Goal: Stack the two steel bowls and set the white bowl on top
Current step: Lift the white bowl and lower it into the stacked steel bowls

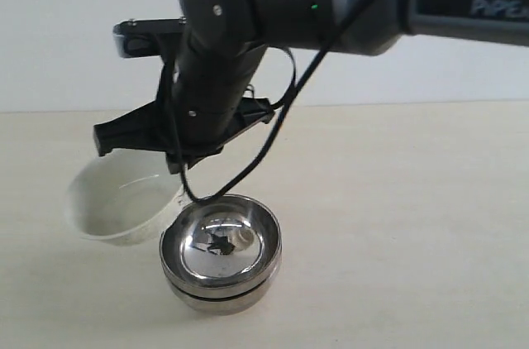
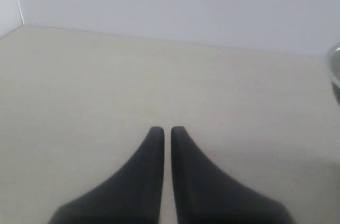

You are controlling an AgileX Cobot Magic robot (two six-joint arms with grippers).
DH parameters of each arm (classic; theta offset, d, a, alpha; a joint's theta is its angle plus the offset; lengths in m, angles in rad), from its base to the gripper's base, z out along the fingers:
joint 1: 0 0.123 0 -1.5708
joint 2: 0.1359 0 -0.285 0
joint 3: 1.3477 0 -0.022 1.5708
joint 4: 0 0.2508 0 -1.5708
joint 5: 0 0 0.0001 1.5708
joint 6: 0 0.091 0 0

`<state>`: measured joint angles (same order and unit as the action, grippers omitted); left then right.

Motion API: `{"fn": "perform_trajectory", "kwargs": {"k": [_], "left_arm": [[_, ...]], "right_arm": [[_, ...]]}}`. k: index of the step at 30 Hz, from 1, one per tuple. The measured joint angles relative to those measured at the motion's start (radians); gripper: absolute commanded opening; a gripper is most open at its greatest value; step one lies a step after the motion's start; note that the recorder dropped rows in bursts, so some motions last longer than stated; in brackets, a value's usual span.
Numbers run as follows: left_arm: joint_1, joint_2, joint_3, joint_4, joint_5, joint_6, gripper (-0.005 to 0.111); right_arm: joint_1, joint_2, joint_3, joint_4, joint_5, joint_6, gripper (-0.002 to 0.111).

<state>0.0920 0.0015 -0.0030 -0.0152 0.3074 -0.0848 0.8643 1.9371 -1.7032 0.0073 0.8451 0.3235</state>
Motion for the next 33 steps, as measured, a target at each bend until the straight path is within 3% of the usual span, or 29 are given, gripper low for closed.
{"fn": "perform_trajectory", "kwargs": {"k": [8, 15, 33], "left_arm": [[0.000, 0.000, 0.000, 0.000, 0.000, 0.000, 0.004], [0.000, 0.000, 0.000, 0.000, 0.000, 0.000, 0.004], [0.000, 0.000, 0.000, 0.000, 0.000, 0.000, 0.004]], "right_arm": [[-0.105, -0.153, 0.237, 0.009, -0.058, 0.000, 0.000], [-0.152, -0.172, 0.400, 0.168, -0.192, -0.124, 0.000], [-0.154, -0.097, 0.415, 0.189, -0.249, -0.135, 0.000]]}}
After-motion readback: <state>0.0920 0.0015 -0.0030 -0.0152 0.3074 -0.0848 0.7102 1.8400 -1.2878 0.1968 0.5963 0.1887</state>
